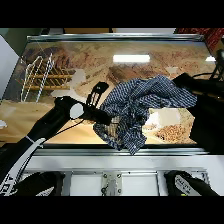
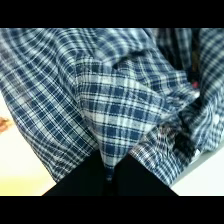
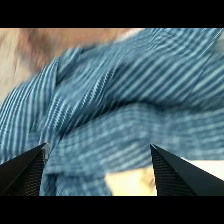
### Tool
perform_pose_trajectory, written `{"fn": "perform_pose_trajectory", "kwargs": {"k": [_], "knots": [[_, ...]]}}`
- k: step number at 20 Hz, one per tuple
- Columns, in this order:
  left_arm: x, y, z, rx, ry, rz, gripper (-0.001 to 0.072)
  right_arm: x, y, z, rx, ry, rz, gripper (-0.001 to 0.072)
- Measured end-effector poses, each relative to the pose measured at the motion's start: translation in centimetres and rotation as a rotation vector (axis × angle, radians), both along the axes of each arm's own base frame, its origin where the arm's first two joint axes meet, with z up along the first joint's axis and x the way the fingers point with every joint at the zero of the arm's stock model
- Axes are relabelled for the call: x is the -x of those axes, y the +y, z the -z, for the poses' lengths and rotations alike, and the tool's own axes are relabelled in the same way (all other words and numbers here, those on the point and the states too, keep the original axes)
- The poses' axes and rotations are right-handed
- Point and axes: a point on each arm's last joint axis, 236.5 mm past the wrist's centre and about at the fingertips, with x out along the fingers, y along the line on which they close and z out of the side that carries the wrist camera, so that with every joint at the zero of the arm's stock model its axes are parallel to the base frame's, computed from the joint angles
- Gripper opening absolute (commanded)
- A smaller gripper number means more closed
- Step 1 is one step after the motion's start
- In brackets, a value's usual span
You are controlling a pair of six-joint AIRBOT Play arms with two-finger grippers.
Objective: Fold the clothes and pants, and hang the long-sleeved shirts on hangers.
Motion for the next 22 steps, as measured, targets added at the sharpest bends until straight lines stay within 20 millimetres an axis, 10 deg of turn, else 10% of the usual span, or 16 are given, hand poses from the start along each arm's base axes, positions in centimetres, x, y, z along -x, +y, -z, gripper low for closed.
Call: {"fn": "perform_pose_trajectory", "kwargs": {"k": [8,9,10,12,18,19,21,22], "knots": [[-2.1,1.0,-0.6,0.061,0.000,-0.088,0.0017,11.6,12.5,13.2,0.035,0.453,-0.139,0.0700],[-2.1,1.1,-0.6,0.061,0.000,-0.090,0.0017,12.2,13.3,14.4,0.053,0.473,-0.145,0.0536],[-2.2,1.2,-0.6,0.061,0.000,-0.093,0.0017,12.8,13.6,15.6,0.084,0.493,-0.147,0.0149],[-2.4,2.0,-0.4,0.052,0.012,-0.109,0.0017,12.2,11.5,16.4,0.183,0.491,-0.129,0.0018],[-0.2,1.9,0.9,0.040,0.096,-0.091,0.0017,3.1,-2.9,7.0,0.373,0.274,0.123,0.0026],[0.1,1.3,1.1,0.049,0.094,-0.082,0.0017,2.0,-5.5,5.3,0.388,0.244,0.177,0.0139],[0.3,0.4,1.2,0.067,0.080,-0.072,0.0017,0.6,-9.6,2.9,0.410,0.205,0.253,0.0688],[0.3,0.1,1.3,0.074,0.072,-0.071,0.0017,0.4,-10.7,2.3,0.411,0.200,0.272,0.0693]]}}
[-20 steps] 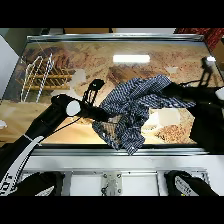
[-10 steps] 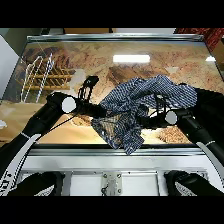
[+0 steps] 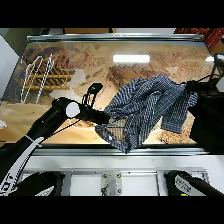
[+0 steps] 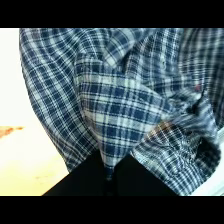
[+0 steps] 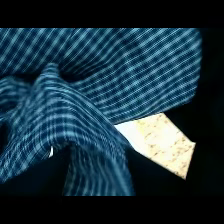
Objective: Fold the clothes and pants, and hang the long-sleeved shirts on hangers.
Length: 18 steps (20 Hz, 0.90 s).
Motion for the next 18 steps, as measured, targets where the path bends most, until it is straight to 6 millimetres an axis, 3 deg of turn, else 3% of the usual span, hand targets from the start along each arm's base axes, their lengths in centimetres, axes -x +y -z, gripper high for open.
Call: {"fn": "perform_pose_trajectory", "kwargs": {"k": [3,5,7,8,11,13,16,17,18], "knots": [[-0.7,0.3,0.9,-0.002,0.007,-0.023,0.0017,0.4,0.1,-0.8,-0.043,0.006,-0.020,0.0692],[-1.3,1.0,1.7,-0.012,0.024,-0.048,0.0017,1.4,3.3,-0.9,-0.099,0.015,-0.090,0.0689],[-1.8,1.8,2.6,-0.024,0.048,-0.073,0.0017,3.3,8.1,-0.3,-0.154,0.041,-0.181,0.0682],[-2.1,2.3,3.1,-0.030,0.060,-0.087,0.0017,5.4,12.3,0.9,-0.203,0.080,-0.240,0.0681],[-2.5,2.8,3.6,-0.036,0.073,-0.103,0.0017,10.9,20.6,5.2,-0.274,0.211,-0.332,0.0682],[-2.5,2.9,3.8,-0.038,0.076,-0.107,0.0017,14.0,25.0,8.1,-0.280,0.283,-0.376,0.0682],[-2.6,3.0,3.9,-0.040,0.080,-0.110,0.0017,17.2,30.5,12.0,-0.261,0.352,-0.443,0.0681],[-2.5,3.1,3.9,-0.042,0.082,-0.110,0.0018,18.9,32.6,15.2,-0.219,0.418,-0.472,0.0681],[-2.5,3.1,3.9,-0.042,0.082,-0.110,0.0017,19.4,33.2,16.3,-0.207,0.443,-0.475,0.0681]]}}
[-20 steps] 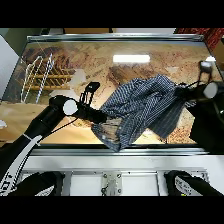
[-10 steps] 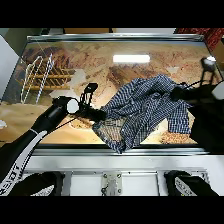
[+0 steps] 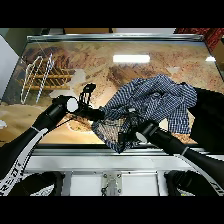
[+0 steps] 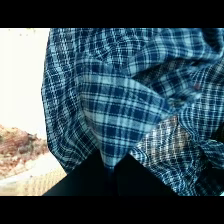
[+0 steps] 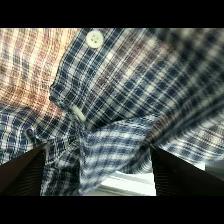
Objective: Fold the clothes and pants, and hang the long-sleeved shirts on hangers.
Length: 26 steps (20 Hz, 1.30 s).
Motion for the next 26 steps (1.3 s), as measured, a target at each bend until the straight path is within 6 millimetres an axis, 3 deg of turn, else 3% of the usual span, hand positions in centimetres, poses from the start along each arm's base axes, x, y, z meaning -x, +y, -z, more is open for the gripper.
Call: {"fn": "perform_pose_trajectory", "kwargs": {"k": [2,3,5,6,9,11,13,14,16,18,22,24,26], "knots": [[0.0,0.0,0.0,0.000,0.000,0.000,0.0017,0.3,0.8,1.8,0.024,0.017,-0.015,0.0676],[0.0,0.0,0.0,0.000,0.000,0.000,0.0017,0.5,0.9,2.8,0.037,0.030,-0.014,0.0599],[0.0,0.0,0.0,0.000,0.000,0.000,0.0017,0.6,1.0,3.8,0.055,0.044,-0.016,0.0551],[0.0,0.0,0.0,0.000,0.000,-0.001,0.0017,0.5,0.7,4.0,0.071,0.039,-0.024,0.0133],[-0.1,0.1,-0.7,0.005,-0.017,0.000,0.0017,-0.7,-1.5,3.5,0.128,0.015,-0.018,0.0018],[-0.2,0.1,-2.3,0.021,-0.055,0.002,0.0017,-2.6,-2.9,1.4,0.122,-0.034,-0.013,0.0018],[-0.6,-0.2,-6.0,0.060,-0.128,0.007,0.0017,-5.7,-4.6,-3.3,0.100,-0.118,-0.017,0.0017],[-1.0,-0.5,-9.0,0.091,-0.187,0.010,0.0017,-7.2,-5.7,-6.4,0.092,-0.162,-0.019,0.0018],[-1.4,-1.1,-16.9,0.176,-0.340,0.022,0.0017,-9.7,-8.3,-14.5,0.076,-0.275,-0.014,0.0018],[-0.5,-1.6,-26.5,0.287,-0.527,0.037,0.0017,-10.5,-10.8,-24.3,0.048,-0.422,-0.002,0.0017],[5.5,-1.9,-43.2,0.547,-0.836,0.079,0.0017,-7.6,-13.1,-40.5,-0.061,-0.726,0.017,0.0017],[8.7,-1.6,-48.9,0.660,-0.942,0.107,0.0016,-5.6,-13.7,-46.1,-0.127,-0.860,0.030,0.0017],[11.0,-1.1,-53.1,0.747,-1.016,0.124,0.0016,-4.0,-13.9,-50.0,-0.192,-0.969,0.041,0.0017]]}}
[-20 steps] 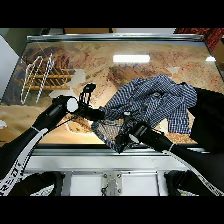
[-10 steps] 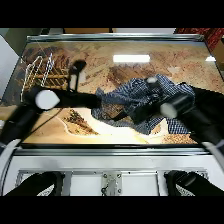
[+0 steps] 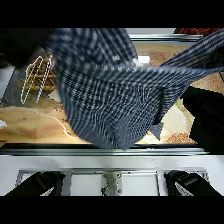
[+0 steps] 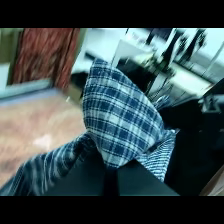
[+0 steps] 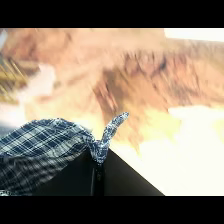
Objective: Fold the clothes and pants, and hang the long-sleeved shirts on hangers.
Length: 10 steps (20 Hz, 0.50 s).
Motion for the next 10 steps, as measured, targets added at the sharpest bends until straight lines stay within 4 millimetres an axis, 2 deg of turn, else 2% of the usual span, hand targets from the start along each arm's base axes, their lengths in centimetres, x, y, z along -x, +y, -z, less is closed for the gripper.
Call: {"fn": "perform_pose_trajectory", "kwargs": {"k": [2,4,6,8,10], "knots": [[0.7,0.2,-2.4,0.034,-0.047,0.005,0.0017,0.6,0.1,-2.4,-0.055,-0.072,-0.003,0.0017],[-0.9,0.2,-2.5,0.017,-0.046,-0.033,0.0017,0.1,0.4,-3.1,-0.085,-0.095,-0.002,0.0017],[-4.7,0.0,-0.2,-0.047,0.020,-0.108,0.0017,-1.8,1.1,-2.0,-0.085,-0.063,0.004,0.0018],[-9.6,0.1,3.9,-0.133,0.135,-0.186,0.0017,-4.8,1.6,0.9,-0.055,0.017,0.028,0.0018],[-14.0,0.4,9.2,-0.222,0.281,-0.231,0.0017,-7.8,1.3,4.5,0.010,0.116,0.081,0.0018]]}}
